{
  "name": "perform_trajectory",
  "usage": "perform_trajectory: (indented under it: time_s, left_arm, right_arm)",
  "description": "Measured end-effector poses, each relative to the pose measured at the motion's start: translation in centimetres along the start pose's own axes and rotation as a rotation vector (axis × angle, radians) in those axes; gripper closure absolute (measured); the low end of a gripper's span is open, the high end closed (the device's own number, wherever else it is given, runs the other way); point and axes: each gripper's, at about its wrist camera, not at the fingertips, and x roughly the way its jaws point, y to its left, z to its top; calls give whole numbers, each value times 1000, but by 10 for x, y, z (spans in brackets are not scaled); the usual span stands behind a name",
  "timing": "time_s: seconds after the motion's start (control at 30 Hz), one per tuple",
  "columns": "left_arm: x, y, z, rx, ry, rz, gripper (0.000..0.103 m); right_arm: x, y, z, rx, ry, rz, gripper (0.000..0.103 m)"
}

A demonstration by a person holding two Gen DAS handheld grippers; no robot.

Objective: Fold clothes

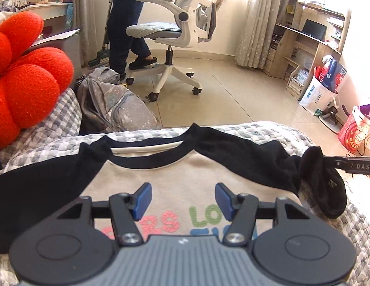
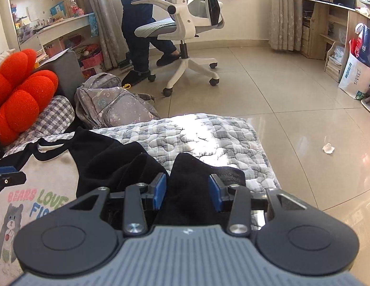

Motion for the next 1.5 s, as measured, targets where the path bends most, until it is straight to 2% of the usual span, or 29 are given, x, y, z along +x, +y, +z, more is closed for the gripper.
perform_trajectory:
  time_s: [0.1, 0.13, 0.17, 0.2, 0.33, 0.5, 0.67, 0.77, 0.87, 1.0, 1.13, 1.3, 1.43, 1.5]
  left_arm:
    - [9, -17, 0, 18, 12, -24, 43]
    - [12, -23, -1, 23, 16, -33, 43]
    - [14, -28, -1, 29, 18, -42, 43]
    - [16, -33, -2, 37, 20, -52, 43]
    - [22, -49, -1, 76, 17, -86, 43]
    - [23, -63, 3, 103, -12, -138, 43]
    - [24, -78, 5, 124, -38, -203, 43]
    - [28, -89, 3, 148, -36, -232, 43]
    - [36, -100, 0, 179, -27, -247, 43]
    - [45, -105, -4, 194, -12, -236, 43]
    - [44, -92, 4, 213, -47, -221, 43]
    - [57, -55, 27, 208, -73, -99, 43]
    - [79, -26, 44, 184, -69, -14, 43]
    - [90, -17, 49, 177, -64, 5, 43]
  right_arm:
    - [12, 5, 1, -17, 27, -43, 59]
    - [16, 5, 0, -25, 31, -61, 63]
    - [17, 4, 0, -28, 29, -78, 70]
    - [18, 4, 1, -32, 27, -95, 87]
    - [8, -6, 10, -16, -21, -127, 89]
    - [-18, -19, 36, -18, -133, -178, 90]
    - [-42, -36, 61, 10, -229, -182, 90]
    - [-45, -46, 68, 3, -248, -205, 91]
    - [-33, -60, 72, 14, -217, -205, 91]
    - [-14, -84, 72, 30, -183, -239, 91]
    - [-12, -103, 65, 9, -169, -304, 93]
    - [-16, -133, 45, 42, -151, -334, 93]
    - [-2, -157, 25, 90, -80, -358, 93]
    - [3, -164, 17, 109, -49, -360, 93]
